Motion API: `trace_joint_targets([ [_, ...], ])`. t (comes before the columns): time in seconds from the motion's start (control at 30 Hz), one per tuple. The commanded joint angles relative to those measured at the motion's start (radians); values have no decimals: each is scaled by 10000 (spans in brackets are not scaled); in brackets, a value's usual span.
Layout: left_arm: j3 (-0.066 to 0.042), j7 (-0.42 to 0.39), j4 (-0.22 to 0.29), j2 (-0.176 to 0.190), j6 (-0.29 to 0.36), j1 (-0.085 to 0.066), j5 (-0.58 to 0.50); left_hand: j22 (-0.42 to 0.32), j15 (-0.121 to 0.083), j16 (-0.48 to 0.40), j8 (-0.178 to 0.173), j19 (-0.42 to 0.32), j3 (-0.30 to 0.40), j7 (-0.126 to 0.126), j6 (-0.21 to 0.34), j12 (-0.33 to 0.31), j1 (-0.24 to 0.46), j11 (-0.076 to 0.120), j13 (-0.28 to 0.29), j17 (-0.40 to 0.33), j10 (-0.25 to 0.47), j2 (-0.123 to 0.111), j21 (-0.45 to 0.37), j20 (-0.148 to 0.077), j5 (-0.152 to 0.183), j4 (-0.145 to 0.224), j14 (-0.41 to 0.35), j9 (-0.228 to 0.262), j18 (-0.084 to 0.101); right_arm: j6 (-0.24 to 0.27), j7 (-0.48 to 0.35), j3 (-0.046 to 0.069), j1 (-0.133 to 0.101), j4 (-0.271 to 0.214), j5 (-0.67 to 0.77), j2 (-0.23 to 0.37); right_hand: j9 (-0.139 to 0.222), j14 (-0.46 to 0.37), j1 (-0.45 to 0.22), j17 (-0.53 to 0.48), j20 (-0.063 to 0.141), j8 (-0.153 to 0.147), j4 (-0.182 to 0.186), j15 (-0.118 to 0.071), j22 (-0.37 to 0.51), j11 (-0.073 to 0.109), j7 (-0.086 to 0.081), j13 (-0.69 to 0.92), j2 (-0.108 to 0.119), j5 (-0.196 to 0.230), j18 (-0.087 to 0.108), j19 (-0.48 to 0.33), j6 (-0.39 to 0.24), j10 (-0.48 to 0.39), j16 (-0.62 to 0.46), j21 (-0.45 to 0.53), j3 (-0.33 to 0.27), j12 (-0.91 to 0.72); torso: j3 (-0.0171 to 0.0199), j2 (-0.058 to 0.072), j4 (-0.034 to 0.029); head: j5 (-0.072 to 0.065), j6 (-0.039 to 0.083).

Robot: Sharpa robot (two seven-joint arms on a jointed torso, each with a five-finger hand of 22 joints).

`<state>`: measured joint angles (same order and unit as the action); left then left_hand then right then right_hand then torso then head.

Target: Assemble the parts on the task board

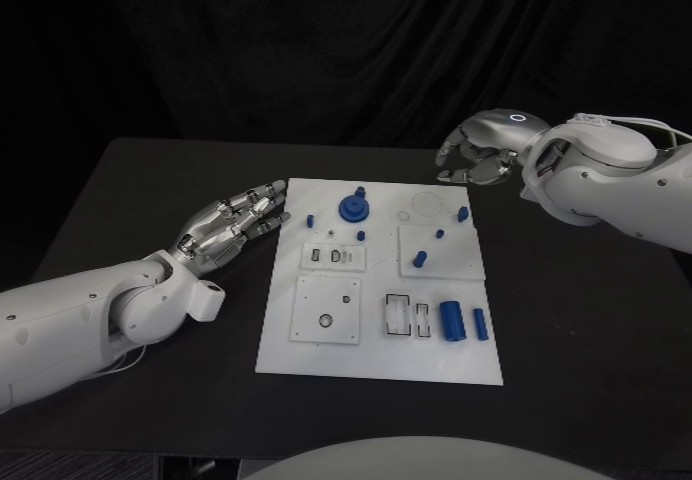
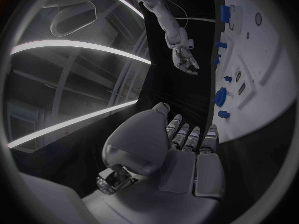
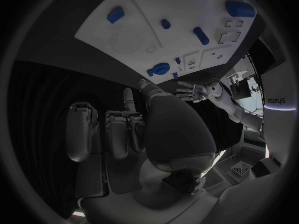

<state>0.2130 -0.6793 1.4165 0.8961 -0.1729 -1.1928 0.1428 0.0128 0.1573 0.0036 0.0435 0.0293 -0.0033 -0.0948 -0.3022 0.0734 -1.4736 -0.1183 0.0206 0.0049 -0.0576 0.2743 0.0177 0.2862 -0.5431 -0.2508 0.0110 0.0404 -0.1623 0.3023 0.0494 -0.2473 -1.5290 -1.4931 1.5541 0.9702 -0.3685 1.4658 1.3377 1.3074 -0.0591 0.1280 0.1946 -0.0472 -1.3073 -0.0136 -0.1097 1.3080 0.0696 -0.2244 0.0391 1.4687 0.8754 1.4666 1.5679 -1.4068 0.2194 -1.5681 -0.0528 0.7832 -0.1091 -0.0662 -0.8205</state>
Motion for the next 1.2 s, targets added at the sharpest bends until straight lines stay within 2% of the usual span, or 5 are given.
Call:
trace_joint_targets([
  [0.03,-9,-1062,83,15,24,14,-11,7,48,30,52,9,84,-30,-17,40,-121,-79,16,7,-6,-7,58,26,-47,4,19,6,-175,156,516,-7,97,-31,54,309,276,1050,193,2634,-116,-328,58,86,-2073,-103,-68,2628,150,343,17,146,-287,1042,29,-33,-9,-27,-6,2,-27,-156,77],
  [0.2,-9,-1055,152,23,13,15,-12,7,48,30,52,9,84,-30,-17,40,-121,-79,16,7,-6,-7,58,26,-47,4,19,6,-175,523,609,-13,386,-39,54,700,469,1050,325,2634,-128,-546,81,86,-2095,-88,-56,2628,235,490,8,177,-560,1042,29,-74,-79,-27,-13,13,-109,-319,136],
  [0.4,-8,-1059,139,33,7,19,-12,8,50,32,54,11,89,-33,-24,39,-120,-82,16,9,-5,-9,60,27,-48,6,22,7,-175,1108,685,-19,669,-183,54,1035,526,1050,292,2634,-123,-554,161,76,-2097,-73,-33,2628,293,543,9,183,-528,1042,29,-71,-164,-27,-18,12,-113,-333,46],
  [0.7,-8,-1068,101,64,8,38,-12,9,56,34,54,14,103,-40,-23,42,-122,-87,16,10,-7,-10,61,29,-52,14,26,7,-174,1472,733,-25,1125,-332,54,1319,745,1050,198,2634,-98,-604,496,49,-2097,-52,-15,2628,361,915,12,194,-627,1042,29,-46,-407,-27,8,30,-124,-577,-35],
  [1.2,-8,-1057,140,81,-19,57,-12,9,56,34,54,14,103,-40,-23,42,-122,-87,16,10,-7,-10,61,29,-52,14,26,7,-174,1646,612,-27,1517,-265,54,1298,869,1050,141,2634,-94,-533,849,50,-2074,-56,-22,2628,431,1397,29,168,-497,1042,29,44,-627,-27,-2,19,-100,-547,-123],
])
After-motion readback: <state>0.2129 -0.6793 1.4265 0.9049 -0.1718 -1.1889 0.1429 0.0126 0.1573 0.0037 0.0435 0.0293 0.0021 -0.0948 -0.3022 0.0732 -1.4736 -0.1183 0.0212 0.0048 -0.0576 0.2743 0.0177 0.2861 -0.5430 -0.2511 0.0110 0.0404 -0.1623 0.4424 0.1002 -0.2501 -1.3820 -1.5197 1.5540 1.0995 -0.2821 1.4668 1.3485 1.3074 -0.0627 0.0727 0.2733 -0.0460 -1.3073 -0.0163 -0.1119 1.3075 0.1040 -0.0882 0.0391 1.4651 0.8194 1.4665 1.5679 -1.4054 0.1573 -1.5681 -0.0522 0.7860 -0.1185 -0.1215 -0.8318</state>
